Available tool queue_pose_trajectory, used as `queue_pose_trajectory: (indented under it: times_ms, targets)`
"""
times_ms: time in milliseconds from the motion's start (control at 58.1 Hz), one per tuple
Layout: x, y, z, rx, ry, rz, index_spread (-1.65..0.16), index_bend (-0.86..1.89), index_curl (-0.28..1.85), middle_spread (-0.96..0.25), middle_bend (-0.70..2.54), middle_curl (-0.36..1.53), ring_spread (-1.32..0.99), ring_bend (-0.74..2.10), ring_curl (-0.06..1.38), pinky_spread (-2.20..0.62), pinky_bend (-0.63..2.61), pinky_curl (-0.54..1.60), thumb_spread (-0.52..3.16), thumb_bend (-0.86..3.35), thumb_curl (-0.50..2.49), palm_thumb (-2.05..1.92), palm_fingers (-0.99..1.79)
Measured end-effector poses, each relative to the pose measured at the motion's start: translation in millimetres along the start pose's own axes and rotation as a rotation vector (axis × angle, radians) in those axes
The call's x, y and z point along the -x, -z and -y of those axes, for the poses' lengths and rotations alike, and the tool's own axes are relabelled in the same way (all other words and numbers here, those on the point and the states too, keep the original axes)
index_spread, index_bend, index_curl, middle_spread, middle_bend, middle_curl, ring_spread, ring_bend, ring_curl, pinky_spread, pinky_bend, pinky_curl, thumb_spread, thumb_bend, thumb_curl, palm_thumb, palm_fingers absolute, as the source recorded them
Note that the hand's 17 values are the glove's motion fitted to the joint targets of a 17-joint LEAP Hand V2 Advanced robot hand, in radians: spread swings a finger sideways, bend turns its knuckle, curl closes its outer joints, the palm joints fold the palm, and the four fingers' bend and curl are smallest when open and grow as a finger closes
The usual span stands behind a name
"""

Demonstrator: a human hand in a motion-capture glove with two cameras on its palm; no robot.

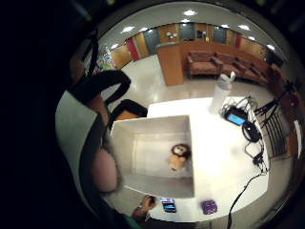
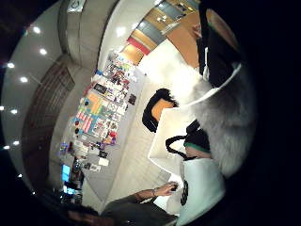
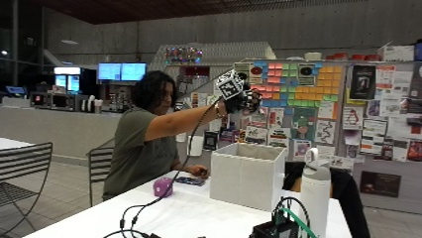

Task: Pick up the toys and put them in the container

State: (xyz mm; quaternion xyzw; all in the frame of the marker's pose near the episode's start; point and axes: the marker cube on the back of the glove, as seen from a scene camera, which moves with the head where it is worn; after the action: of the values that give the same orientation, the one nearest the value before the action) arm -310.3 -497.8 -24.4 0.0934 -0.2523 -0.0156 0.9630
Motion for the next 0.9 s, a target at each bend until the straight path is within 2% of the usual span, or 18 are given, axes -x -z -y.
queue_pose_trajectory:
  times_ms: [86, 189, 241, 379, 499, 585, 620, 706, 809, 895]
  targets:
    - [0.2, -2.8, -0.4, -0.012, -0.024, 0.021, -0.58, 0.52, 1.23, -0.50, 0.84, 1.09, -0.51, 1.24, 0.77, -0.39, 1.34, 0.68, 0.66, 0.20, 1.07, 0.66, 0.43]
    - [-9.7, 1.0, -2.8, -0.008, -0.042, -0.043, -0.56, 0.36, 1.17, -0.47, 0.69, 1.02, -0.47, 1.17, 0.75, -0.35, 1.28, 0.63, 0.76, 0.16, 1.05, 0.61, 0.18]
    - [-20.3, 5.1, -5.5, 0.001, -0.056, -0.090, -0.55, 0.34, 1.11, -0.41, 0.58, 0.96, -0.40, 1.02, 0.71, -0.22, 1.21, 0.61, 0.93, 0.06, 0.96, 0.41, -0.08]
    - [-44.0, 19.3, -24.8, 0.041, -0.049, -0.259, -0.53, 0.21, 0.96, -0.29, 0.44, 0.86, -0.28, 0.78, 0.60, -0.07, 1.16, 0.52, 1.09, -0.10, 0.72, -0.01, -0.09]
    - [-67.6, 32.2, -73.6, 0.103, 0.092, -0.344, -0.51, 0.18, 0.87, -0.20, 0.36, 0.79, -0.22, 0.68, 0.55, -0.02, 1.08, 0.47, 1.12, -0.09, 0.59, -0.10, -0.06]
    - [-88.3, 31.9, -139.9, 0.202, 0.352, -0.345, -0.50, 0.19, 0.82, -0.16, 0.30, 0.75, -0.22, 0.72, 0.55, -0.01, 1.04, 0.44, 1.15, -0.08, 0.51, -0.09, 0.04]
    - [-98.6, 29.8, -164.2, 0.225, 0.320, -0.344, -0.49, 0.19, 0.81, -0.15, 0.28, 0.73, -0.22, 0.73, 0.54, -0.01, 1.03, 0.43, 1.16, -0.07, 0.49, -0.09, 0.08]
    - [-139.1, 26.0, -214.3, 0.280, 0.105, -0.378, -0.48, 0.17, 0.77, -0.14, 0.28, 0.71, -0.25, 0.77, 0.54, -0.02, 1.01, 0.41, 1.20, -0.06, 0.44, -0.08, 0.15]
    - [-184.2, 17.7, -306.4, 0.432, 0.046, -0.379, -0.48, 0.23, 0.75, -0.13, 0.33, 0.70, -0.26, 0.75, 0.53, -0.03, 0.93, 0.38, 1.24, -0.04, 0.39, -0.06, 0.26]
    - [-221.4, 16.1, -350.8, 0.475, -0.039, -0.347, -0.48, 0.28, 0.75, -0.14, 0.35, 0.70, -0.28, 0.72, 0.51, -0.04, 0.87, 0.36, 1.27, -0.03, 0.37, -0.04, 0.31]
